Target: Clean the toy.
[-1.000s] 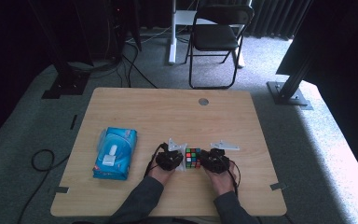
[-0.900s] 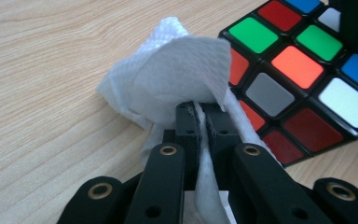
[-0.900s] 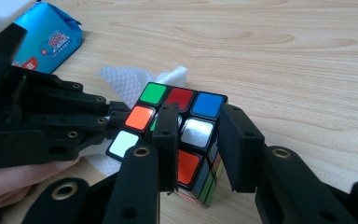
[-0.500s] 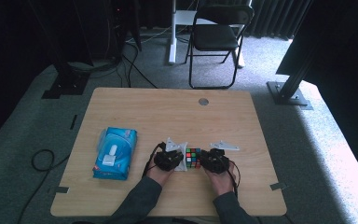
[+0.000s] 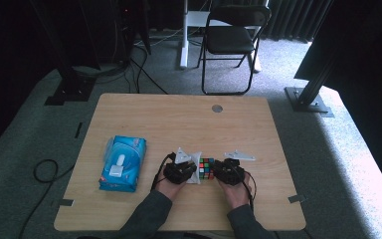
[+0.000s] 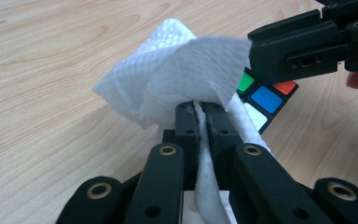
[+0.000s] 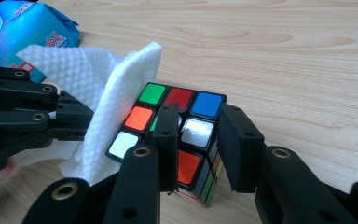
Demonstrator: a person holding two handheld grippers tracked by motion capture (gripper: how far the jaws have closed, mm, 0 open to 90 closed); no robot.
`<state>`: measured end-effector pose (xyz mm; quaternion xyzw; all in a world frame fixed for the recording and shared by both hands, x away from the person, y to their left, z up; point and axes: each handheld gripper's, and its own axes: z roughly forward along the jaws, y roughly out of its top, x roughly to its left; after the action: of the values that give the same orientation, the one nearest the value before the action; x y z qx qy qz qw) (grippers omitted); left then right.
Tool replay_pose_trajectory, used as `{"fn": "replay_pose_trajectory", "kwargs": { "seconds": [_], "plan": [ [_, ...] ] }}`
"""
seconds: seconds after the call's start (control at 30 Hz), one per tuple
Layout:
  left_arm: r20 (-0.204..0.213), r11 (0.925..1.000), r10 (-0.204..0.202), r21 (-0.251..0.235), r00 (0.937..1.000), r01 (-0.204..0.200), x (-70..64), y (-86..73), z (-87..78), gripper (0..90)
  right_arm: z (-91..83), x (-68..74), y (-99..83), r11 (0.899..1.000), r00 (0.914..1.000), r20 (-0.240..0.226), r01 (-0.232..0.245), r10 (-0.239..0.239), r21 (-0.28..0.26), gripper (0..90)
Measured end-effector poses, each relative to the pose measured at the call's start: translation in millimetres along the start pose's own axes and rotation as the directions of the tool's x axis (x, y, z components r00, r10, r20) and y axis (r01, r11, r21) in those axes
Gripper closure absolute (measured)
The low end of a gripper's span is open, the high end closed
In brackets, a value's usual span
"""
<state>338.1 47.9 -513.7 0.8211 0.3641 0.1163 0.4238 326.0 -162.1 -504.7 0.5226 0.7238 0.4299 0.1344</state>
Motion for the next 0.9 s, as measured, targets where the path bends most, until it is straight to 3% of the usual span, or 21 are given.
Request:
{"fn": "replay_pose_trajectory", "kwargs": {
  "seconds": [0.2, 0.23, 0.37, 0.4, 0.9],
  "plan": [
    [-0.018, 1.0000, 0.001, 0.007, 0.9998, -0.001, 0.5, -0.2, 3.7, 86.3, 0.1, 0.2, 0.2, 1.000, 1.0000, 0.009, -0.004, 0.004, -0.002, 69.5],
    [-0.030, 0.9988, 0.005, 0.049, 0.9995, -0.003, 1.7, -2.5, 10.8, 86.3, 0.2, 0.2, 0.2, 1.000, 1.0000, 0.008, -0.004, 0.004, -0.002, 69.5],
    [-0.040, 0.9957, 0.002, 0.093, 0.9992, 0.002, 2.9, -14.9, 25.9, 86.4, 0.1, 0.1, 0.3, 1.000, 1.0000, 0.007, -0.004, 0.004, -0.002, 69.5],
    [-0.035, 0.9970, -0.005, 0.077, 0.9994, 0.007, 3.5, -16.7, 26.0, 86.5, 0.2, 0.1, 0.3, 1.000, 1.0000, 0.007, -0.003, 0.003, -0.001, 69.5],
    [-0.034, 0.9960, 0.009, 0.089, 0.9994, -0.006, 3.0, -13.0, 22.6, 86.2, 0.2, -0.8, 0.0, 1.000, 1.0000, 0.003, -0.002, 0.002, -0.005, 69.5]
  ]
}}
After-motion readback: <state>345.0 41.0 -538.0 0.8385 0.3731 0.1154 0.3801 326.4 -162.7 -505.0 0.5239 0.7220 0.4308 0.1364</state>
